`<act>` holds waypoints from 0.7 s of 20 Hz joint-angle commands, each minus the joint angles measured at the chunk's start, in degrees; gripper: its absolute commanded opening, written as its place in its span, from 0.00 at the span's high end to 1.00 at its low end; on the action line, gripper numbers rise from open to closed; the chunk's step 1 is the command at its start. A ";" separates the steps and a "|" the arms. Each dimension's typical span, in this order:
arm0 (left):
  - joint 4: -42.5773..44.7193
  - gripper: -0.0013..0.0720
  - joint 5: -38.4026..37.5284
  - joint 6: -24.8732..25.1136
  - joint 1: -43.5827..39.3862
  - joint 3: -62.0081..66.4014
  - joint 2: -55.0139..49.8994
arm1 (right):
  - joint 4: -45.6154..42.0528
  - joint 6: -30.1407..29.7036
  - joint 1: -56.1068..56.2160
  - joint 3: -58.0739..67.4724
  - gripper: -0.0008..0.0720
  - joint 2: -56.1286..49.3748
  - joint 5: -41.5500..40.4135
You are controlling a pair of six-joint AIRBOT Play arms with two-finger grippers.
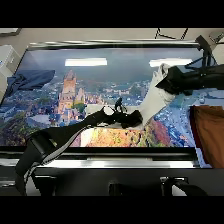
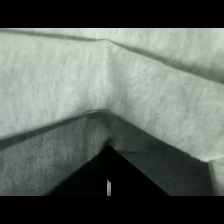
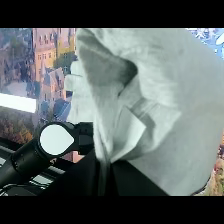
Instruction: Fold the clothes and pants, and hang the long-sleeved shirts on hangers.
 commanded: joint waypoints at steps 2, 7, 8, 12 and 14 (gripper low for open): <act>5.90 0.96 1.44 5.18 4.72 0.22 3.43 | 0.22 0.90 4.00 0.02 0.92 -3.04 -2.23; 34.12 0.96 -13.49 4.13 24.83 0.22 20.63 | 5.75 0.07 16.15 0.04 0.92 -14.67 -14.97; 36.41 0.96 -15.67 4.11 28.65 0.24 24.50 | 7.56 0.07 18.95 0.04 0.92 -17.92 -17.64; 38.62 0.96 -19.39 5.92 40.52 0.22 39.82 | 16.35 -0.42 28.61 0.04 0.92 -31.01 -25.35; 38.71 0.96 -20.61 6.43 43.43 0.22 45.46 | 20.94 -0.37 31.76 0.04 0.92 -36.44 -27.02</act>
